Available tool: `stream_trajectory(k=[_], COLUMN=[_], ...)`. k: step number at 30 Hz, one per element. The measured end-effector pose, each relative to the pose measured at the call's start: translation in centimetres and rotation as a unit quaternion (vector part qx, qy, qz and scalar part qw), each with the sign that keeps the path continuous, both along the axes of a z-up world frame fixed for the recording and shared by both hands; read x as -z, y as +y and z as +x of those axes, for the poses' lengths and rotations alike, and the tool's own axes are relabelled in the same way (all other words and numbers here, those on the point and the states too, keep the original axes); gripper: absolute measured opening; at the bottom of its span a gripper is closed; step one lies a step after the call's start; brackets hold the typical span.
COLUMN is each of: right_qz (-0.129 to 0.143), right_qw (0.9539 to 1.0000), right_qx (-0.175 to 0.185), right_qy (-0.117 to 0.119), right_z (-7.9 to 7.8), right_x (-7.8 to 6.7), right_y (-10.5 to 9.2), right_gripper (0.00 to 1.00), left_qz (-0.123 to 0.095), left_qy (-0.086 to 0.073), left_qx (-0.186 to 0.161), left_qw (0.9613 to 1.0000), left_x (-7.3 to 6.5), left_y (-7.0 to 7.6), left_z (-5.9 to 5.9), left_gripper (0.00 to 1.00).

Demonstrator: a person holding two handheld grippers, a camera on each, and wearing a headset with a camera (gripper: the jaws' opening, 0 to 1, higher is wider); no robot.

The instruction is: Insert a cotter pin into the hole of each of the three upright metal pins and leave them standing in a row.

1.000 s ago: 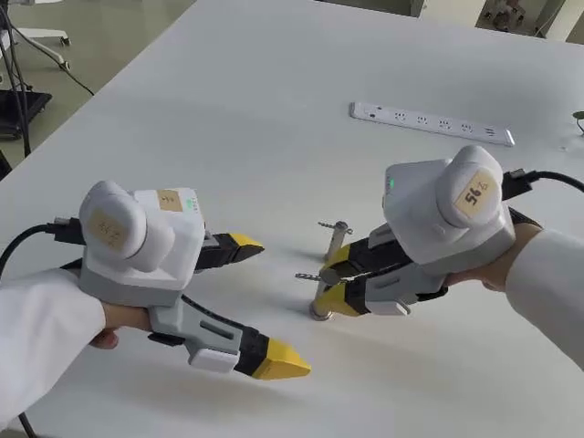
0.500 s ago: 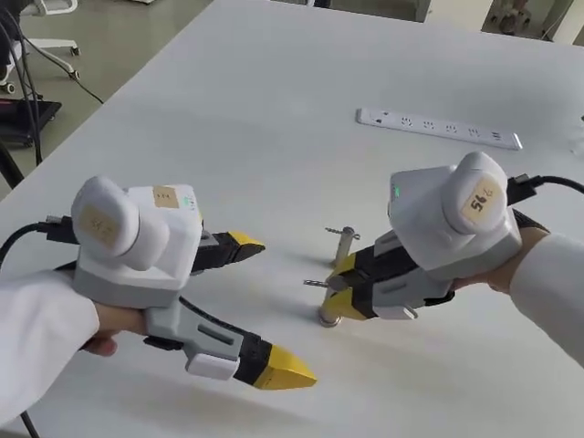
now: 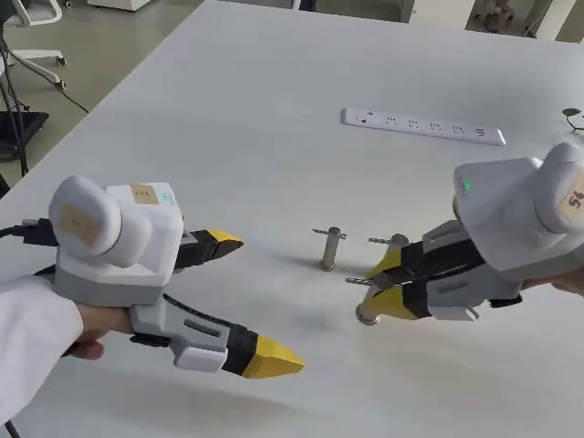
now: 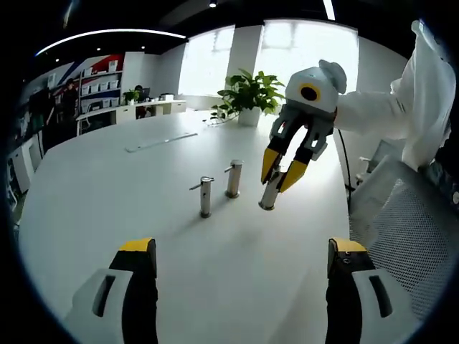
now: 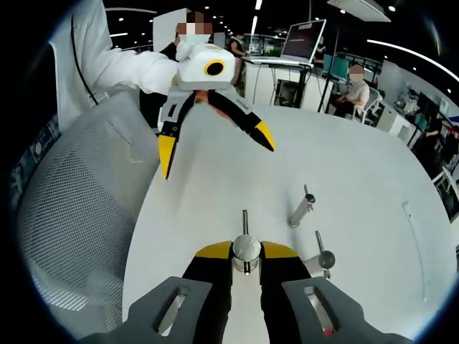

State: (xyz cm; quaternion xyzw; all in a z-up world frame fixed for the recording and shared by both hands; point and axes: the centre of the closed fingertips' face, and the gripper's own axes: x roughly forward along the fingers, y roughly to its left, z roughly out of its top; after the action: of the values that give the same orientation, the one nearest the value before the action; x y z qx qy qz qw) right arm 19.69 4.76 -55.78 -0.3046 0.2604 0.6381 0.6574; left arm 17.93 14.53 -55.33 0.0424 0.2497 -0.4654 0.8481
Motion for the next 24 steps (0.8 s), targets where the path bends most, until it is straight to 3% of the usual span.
stream_trajectory(k=[5, 13, 18, 24], right_qz=[-0.006, -0.020, -0.022, -0.006], right_qw=[0.9998, 0.9979, 0.9967, 0.9978], right_qx=[0.009, 0.052, 0.065, 0.063], right_qy=[-0.014, -0.033, -0.044, -0.023], right_z=[0.7, 3.9, 5.3, 5.7], right_x=[-0.4, 0.3, 0.7, 1.0], right_y=[-3.1, -7.3, -8.1, -7.8], right_gripper=[0.08, 0.08, 0.08, 0.08], left_qz=[0.009, 0.013, 0.019, 0.023], left_qy=[0.000, 0.005, 0.008, 0.010], left_qx=[0.003, -0.006, -0.008, -0.017], left_qw=[1.0000, 0.9999, 0.9997, 0.9995], left_x=[-0.1, -0.2, -0.2, -0.3], left_y=[-0.1, 0.1, 0.3, 0.7], left_z=[-0.2, -0.3, -0.4, -0.5], left_gripper=[0.99, 0.99, 0.99, 0.99])
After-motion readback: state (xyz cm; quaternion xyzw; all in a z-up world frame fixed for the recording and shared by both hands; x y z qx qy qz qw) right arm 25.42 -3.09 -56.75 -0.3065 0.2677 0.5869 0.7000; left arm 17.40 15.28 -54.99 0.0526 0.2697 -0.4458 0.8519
